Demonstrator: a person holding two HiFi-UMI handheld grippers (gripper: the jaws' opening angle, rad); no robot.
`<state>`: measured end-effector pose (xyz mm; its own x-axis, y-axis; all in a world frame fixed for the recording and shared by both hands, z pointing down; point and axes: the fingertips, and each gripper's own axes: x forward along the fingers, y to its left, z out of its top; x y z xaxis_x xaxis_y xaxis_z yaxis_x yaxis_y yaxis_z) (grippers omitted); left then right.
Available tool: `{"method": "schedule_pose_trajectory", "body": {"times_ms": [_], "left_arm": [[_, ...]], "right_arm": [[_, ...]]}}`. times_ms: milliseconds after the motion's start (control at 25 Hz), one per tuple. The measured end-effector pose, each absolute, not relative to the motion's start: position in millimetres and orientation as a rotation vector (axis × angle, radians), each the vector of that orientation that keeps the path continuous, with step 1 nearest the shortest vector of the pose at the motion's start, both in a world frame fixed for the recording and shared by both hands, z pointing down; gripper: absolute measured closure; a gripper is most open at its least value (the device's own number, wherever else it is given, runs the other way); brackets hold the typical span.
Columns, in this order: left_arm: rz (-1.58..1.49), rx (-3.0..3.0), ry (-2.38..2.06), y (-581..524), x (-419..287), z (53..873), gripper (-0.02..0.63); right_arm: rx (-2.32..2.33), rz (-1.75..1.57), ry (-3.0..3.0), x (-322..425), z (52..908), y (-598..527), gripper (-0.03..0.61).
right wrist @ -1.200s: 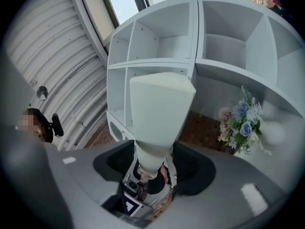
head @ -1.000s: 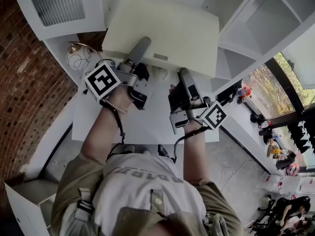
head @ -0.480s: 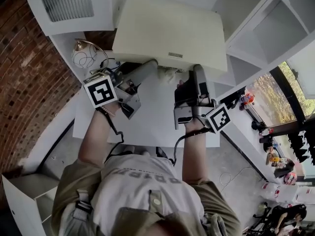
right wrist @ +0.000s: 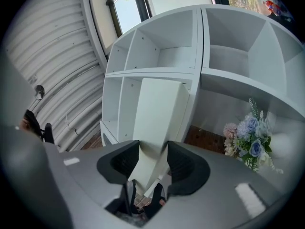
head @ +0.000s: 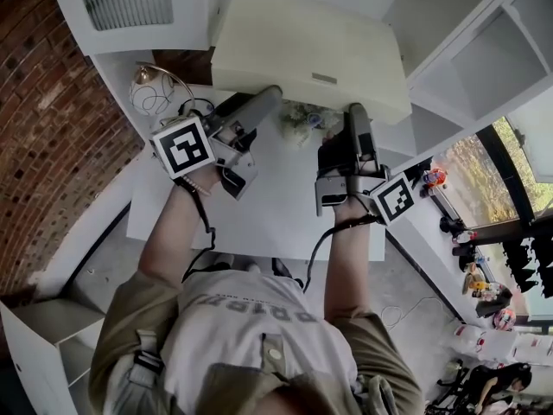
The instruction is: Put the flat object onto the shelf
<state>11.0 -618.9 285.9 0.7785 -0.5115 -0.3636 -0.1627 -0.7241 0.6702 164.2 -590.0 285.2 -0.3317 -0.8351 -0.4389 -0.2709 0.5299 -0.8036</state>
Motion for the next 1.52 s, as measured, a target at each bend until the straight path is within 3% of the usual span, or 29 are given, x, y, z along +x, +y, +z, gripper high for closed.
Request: {"method": "schedule_pose_trajectory", "body": {"times_ms": [320, 1040, 1200, 1520], "left_arm": [[-0.728, 2.249, -0.567, -649.9, 19.3, 294.7, 0.324], [-0.718, 2.126, -0.701, -712.2, 30.3, 308.4, 0.37], [-0.71, 2.115, -0.705, -717.7, 32.8, 308.4, 0.373], [-0.7, 2.113, -0.736, -718.3, 32.0, 308.2, 0.373]], "right_arm": [[-0.99, -0.785, 1.875, 173.6, 291.2, -619.8, 0.453], [-1.042, -0.831, 1.883, 185.5, 295.2, -682.1, 0.466], [-1.065, -0.867, 1.869, 187.6, 299.5, -686.9, 0.526], [-1.075, -0.869, 1.871, 188.0, 299.8, -687.6, 0.528]]}}
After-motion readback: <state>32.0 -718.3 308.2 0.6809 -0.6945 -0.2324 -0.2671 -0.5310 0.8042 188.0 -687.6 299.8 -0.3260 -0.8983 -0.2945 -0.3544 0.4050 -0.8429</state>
